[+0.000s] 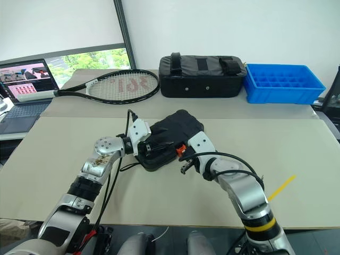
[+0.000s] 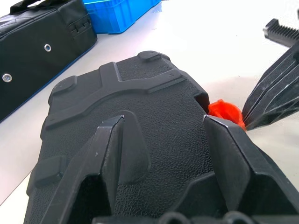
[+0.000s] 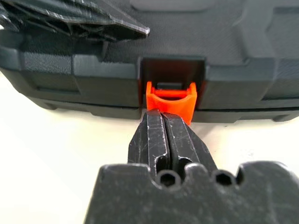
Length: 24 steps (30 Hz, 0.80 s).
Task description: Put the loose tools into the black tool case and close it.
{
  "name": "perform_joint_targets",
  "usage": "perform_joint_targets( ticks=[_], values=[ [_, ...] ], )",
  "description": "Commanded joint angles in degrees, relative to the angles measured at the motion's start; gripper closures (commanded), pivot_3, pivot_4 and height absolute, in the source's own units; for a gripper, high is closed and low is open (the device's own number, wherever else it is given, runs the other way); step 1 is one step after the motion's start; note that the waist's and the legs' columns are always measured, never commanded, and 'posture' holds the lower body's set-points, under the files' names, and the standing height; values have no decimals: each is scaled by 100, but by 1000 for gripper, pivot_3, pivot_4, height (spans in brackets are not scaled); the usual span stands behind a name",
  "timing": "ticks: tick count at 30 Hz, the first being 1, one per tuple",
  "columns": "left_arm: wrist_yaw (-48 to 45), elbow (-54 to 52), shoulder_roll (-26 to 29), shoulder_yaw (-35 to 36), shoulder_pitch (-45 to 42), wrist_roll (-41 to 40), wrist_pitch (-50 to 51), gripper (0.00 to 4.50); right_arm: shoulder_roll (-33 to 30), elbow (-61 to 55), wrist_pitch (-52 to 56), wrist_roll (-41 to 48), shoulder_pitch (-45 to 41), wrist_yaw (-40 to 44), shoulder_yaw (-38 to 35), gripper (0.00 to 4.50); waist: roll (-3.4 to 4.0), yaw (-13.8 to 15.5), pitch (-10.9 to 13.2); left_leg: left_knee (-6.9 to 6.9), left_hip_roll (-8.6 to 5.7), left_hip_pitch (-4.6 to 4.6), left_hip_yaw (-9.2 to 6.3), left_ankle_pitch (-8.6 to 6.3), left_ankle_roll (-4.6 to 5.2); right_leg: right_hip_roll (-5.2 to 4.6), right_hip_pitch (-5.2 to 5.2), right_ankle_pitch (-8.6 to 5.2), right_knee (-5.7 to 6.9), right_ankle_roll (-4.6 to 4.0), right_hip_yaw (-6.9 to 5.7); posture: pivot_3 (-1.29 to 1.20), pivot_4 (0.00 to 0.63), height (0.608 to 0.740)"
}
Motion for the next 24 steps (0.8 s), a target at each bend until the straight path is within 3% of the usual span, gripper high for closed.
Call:
perform_joint_targets(
  ticks=[1,11,15,19,20,24],
  values=[
    [-13,199,30,-147,235,178,157,1614,151,137,-359,-111,-340,-28,81,4443,-1,-24,-1,0,1,2,0,0,0,1,1,0,1,0,0,0,150,708],
    [76,-12,124,-4,396,119,242,1614,-46,57,-509,-102,-93,225,4,4443,4,-35,-5,-2,2,9,-2,0,0,6,-1,0,4,0,8,0,150,708],
    [27,-619,489,437,600,-194,430,1614,-479,219,-1557,-163,313,670,-224,4443,4,-25,-5,-9,1,-1,-1,0,0,3,-4,0,-7,0,7,0,150,708],
    [101,-1187,886,1027,760,-665,873,1614,-610,672,-2532,-62,600,901,-704,3227,-7,-51,9,-25,5,1,-1,-1,0,7,-13,0,-9,-1,9,0,150,708],
    [21,-1409,1072,1224,923,-822,960,1614,-673,834,-2880,38,684,1096,-906,3065,-10,-40,17,-25,6,0,-2,-1,1,8,-18,0,-6,-1,9,0,150,708],
    [93,-2107,1471,1921,1721,-1339,1495,1614,-1014,1431,-3753,529,996,2019,-1625,1674,-26,7,34,-27,9,-11,-5,-1,0,-2,-21,0,-14,-3,-3,0,150,708]
  ],
)
